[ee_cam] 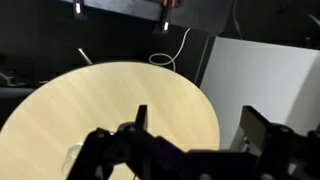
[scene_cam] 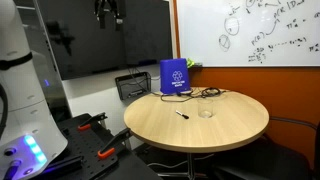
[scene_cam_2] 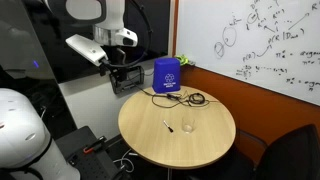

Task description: Move the glass cup downwards

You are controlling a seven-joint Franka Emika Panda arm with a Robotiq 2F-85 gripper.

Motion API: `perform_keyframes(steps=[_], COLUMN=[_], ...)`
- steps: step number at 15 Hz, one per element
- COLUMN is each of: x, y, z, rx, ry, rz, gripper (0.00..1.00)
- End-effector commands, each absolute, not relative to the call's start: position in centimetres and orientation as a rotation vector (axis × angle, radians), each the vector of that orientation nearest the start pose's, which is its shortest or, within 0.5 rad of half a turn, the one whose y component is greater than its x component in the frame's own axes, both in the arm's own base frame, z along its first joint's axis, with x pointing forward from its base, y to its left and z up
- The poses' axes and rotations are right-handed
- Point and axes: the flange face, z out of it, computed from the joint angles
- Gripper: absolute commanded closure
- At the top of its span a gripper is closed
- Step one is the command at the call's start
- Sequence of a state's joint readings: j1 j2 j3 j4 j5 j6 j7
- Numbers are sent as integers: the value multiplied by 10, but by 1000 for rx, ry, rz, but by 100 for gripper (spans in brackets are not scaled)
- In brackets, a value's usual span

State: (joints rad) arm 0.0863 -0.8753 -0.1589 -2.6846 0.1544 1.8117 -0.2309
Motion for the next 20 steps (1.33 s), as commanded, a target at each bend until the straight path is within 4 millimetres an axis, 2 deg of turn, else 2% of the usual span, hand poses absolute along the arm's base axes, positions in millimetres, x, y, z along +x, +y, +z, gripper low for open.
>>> perform_keyframes(steps=[1,6,8,11,15,18,20], x=[292,292,314,362,437,497,535], y=[-10,-10,-10,-1,2,-17,-38], z=[482,482,475,457,410,366,329], rx=[-2860,-2860,-2938,-2959,-2954,-2900,-2864], ry=[-255,-255,-56,173,495,748,920], rz=[-38,-38,-132,-226,-305,-334,-322], gripper=[0,0,0,0,0,0,0])
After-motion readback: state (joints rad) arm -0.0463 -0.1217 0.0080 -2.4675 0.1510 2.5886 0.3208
